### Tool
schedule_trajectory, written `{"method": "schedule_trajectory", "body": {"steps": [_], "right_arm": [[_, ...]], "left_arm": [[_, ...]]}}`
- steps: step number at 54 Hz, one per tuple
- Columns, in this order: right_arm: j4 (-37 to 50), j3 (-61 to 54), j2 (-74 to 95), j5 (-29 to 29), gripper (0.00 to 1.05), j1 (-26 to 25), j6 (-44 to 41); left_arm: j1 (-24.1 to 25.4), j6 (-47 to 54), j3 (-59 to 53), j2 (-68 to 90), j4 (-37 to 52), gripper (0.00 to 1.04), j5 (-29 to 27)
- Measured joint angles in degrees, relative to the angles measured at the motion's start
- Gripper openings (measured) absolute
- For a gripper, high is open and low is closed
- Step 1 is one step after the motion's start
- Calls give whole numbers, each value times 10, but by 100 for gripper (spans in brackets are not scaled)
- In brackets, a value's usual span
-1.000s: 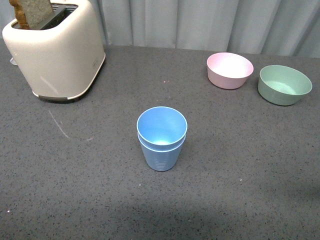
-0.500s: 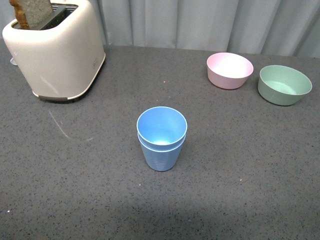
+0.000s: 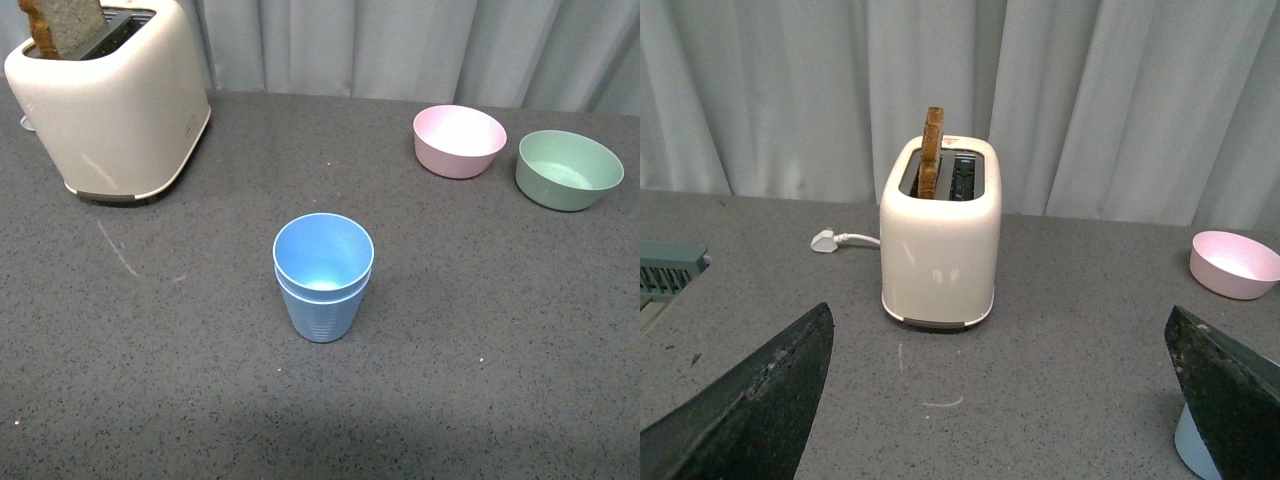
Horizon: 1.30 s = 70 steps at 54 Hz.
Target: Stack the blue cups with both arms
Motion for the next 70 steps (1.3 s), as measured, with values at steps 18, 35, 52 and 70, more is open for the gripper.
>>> {"method": "schedule_trajectory", "body": {"steps": [18, 35, 52, 70], "right_arm": [[-68, 0, -70, 0, 1, 0, 0], [-115, 0, -116, 0, 1, 0, 0], [-210, 0, -207, -2, 17, 0, 0], [-210, 0, -208, -1, 72, 0, 0]], "left_arm": [[0, 0, 0, 0, 0, 98, 0], [0, 0, 0, 0, 0, 98, 0], [0, 0, 0, 0, 0, 98, 0], [0, 0, 0, 0, 0, 98, 0]]}}
